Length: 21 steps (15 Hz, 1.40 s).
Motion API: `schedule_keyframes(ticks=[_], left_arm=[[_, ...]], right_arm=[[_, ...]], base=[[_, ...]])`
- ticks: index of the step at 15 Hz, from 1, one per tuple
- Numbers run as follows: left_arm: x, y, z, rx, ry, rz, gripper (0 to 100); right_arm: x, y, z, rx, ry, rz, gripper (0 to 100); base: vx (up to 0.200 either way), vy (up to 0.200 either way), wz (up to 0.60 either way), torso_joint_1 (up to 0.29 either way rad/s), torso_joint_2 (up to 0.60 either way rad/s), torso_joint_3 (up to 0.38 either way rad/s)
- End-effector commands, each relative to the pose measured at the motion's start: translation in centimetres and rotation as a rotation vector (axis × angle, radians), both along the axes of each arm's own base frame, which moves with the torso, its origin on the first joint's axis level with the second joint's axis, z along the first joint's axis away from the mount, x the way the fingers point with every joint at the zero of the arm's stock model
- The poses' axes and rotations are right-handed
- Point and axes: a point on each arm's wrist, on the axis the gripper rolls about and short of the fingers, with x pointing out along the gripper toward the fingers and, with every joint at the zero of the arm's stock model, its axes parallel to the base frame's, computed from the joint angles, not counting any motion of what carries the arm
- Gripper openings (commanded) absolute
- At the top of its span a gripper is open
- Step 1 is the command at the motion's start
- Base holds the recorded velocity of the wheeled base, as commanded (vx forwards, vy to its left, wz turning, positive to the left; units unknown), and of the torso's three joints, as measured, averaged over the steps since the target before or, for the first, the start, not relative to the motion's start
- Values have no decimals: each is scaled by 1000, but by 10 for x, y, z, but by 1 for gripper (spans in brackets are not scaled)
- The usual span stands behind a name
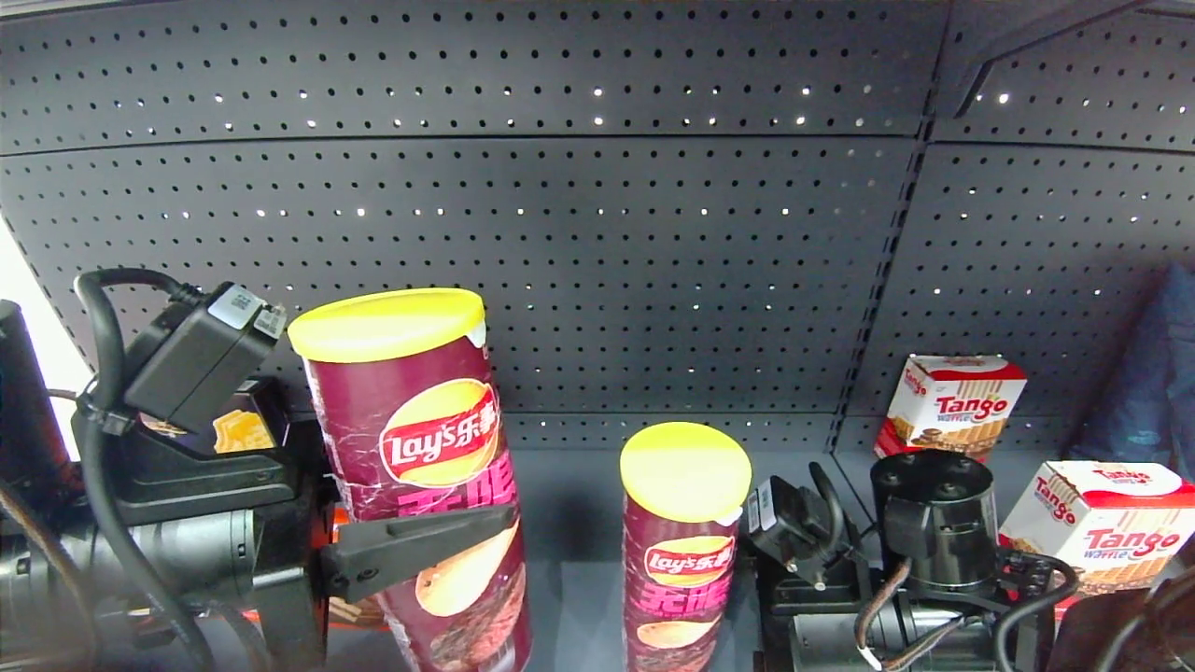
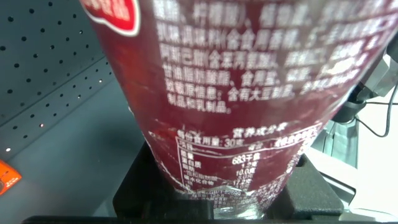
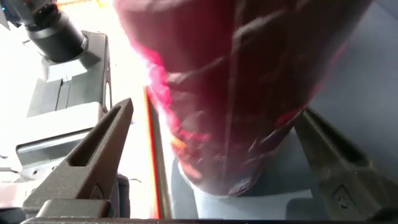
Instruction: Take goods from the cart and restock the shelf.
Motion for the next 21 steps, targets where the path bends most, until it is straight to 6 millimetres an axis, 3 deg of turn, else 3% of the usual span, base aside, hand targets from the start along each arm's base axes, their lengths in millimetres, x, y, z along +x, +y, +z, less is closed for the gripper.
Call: schedule_keyframes(ticks=[1, 7, 16, 21], left_arm=[[0, 0, 0, 0, 1, 0, 0], [-1, 0, -2, 3, 6, -2, 0], [-5, 2, -7, 8, 17, -2, 0], [-6, 3, -8, 10, 21, 0, 0]], right_arm=[[-5, -4, 3, 5, -5, -2, 100], [-20, -18, 4, -3, 4, -1, 100], [-18, -24, 4, -6, 1, -26, 100], [-16, -40, 24, 39, -69, -99, 100]], base=[[0, 0, 0, 0, 0, 0], [0, 0, 0, 0, 0, 0], [0, 0, 0, 0, 0, 0], [0, 0, 0, 0, 0, 0]])
